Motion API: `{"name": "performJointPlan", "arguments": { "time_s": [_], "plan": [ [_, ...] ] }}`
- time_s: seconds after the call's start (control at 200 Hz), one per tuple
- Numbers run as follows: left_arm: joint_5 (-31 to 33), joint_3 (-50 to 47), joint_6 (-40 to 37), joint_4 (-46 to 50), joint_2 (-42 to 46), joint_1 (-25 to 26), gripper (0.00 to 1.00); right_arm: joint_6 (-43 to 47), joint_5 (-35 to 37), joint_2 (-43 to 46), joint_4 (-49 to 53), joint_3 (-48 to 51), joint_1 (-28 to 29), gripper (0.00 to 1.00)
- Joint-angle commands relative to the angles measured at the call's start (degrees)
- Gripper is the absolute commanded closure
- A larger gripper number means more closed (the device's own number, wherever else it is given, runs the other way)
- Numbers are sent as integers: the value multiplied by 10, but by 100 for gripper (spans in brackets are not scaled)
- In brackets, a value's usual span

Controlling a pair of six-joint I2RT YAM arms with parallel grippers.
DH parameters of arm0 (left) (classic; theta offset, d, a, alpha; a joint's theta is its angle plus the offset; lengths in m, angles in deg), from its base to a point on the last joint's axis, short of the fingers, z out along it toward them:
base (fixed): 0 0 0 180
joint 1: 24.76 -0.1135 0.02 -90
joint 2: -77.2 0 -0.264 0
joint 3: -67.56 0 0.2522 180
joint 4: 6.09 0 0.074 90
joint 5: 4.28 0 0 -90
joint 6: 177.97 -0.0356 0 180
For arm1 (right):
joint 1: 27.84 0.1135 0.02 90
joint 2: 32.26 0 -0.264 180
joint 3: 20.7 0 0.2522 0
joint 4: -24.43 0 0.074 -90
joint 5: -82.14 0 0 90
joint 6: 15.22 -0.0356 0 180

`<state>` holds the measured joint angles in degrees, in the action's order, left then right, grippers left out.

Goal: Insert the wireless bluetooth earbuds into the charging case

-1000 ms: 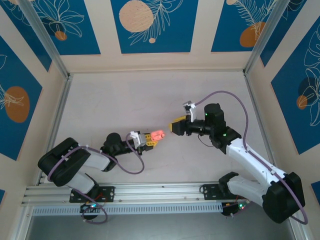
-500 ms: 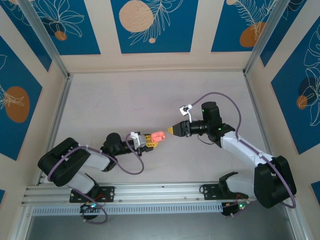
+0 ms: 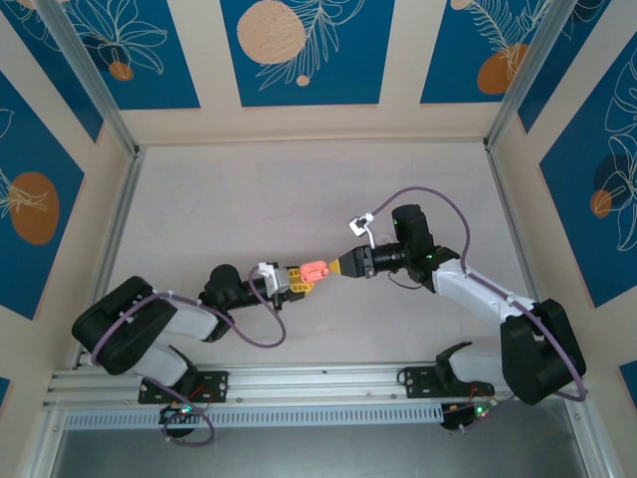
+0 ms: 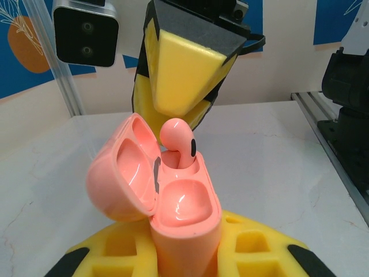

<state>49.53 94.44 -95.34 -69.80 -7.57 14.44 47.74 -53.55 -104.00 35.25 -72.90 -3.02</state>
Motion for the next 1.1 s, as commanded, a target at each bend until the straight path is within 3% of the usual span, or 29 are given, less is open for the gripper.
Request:
{"name": "performJointPlan", "arguments": {
  "time_s": [0.0, 0.355, 1.095],
  "plan": [
    [-7, 6, 4, -12, 16, 4, 87, 5, -17, -1, 13, -1, 5, 73],
    [9, 2, -9, 13, 32, 4, 88, 4, -18, 4, 21, -1, 12, 81],
    [55, -1, -24, 43, 56, 9, 88, -30, 31, 9, 0, 2, 35, 80]
  ]
}}
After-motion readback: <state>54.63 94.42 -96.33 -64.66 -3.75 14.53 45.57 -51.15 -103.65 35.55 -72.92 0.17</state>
